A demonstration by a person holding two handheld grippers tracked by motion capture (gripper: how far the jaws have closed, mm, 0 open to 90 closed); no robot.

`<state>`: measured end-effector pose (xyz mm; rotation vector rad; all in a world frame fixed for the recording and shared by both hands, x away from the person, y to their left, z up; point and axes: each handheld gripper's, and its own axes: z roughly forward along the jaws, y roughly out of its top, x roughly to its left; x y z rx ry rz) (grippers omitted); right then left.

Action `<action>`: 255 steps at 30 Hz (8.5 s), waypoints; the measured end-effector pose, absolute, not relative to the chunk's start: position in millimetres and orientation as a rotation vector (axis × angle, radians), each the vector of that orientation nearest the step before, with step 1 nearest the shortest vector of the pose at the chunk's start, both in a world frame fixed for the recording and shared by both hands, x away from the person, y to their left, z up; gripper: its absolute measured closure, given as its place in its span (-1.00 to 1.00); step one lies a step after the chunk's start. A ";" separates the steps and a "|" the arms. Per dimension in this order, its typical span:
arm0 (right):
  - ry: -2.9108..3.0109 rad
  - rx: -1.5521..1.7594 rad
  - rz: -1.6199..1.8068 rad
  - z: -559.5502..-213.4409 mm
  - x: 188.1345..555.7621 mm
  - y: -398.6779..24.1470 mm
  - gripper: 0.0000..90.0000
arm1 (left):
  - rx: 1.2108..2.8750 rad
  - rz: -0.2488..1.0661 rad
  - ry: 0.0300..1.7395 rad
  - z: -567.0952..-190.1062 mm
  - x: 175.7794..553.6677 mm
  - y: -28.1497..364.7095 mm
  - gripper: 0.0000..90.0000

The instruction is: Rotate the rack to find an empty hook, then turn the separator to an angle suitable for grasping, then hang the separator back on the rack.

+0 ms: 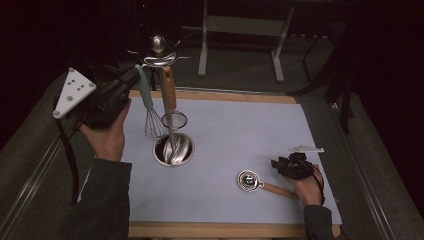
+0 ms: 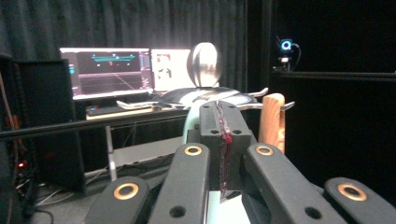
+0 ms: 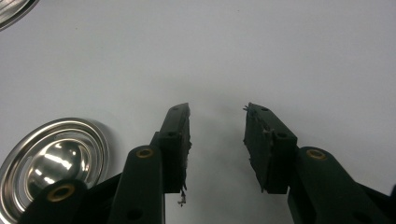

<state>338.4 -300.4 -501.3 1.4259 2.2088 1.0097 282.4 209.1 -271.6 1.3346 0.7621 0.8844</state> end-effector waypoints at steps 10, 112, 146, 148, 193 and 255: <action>2.197 1.419 1.033 -499.4 338.0 -300.4 0.33 | 1.340 0.904 0.771 -270.8 284.5 211.6 1.00; 2.298 1.339 0.993 -483.1 311.6 -314.6 0.63 | 1.603 0.828 0.983 -361.6 286.4 253.6 0.86; 2.509 1.230 0.985 -497.4 263.7 -308.7 1.00 | 1.678 0.585 1.169 -507.0 279.5 232.2 0.54; 2.525 1.236 0.977 -501.3 261.6 -309.2 1.00 | 1.684 0.564 1.191 -519.5 277.3 231.0 0.54; 2.442 1.397 0.772 -513.9 367.0 -275.1 1.00 | 1.701 0.540 1.209 -539.7 275.9 228.5 0.46; 2.916 1.272 0.597 -502.3 389.5 -158.7 0.53 | 1.691 0.530 1.202 -540.0 275.3 230.0 0.44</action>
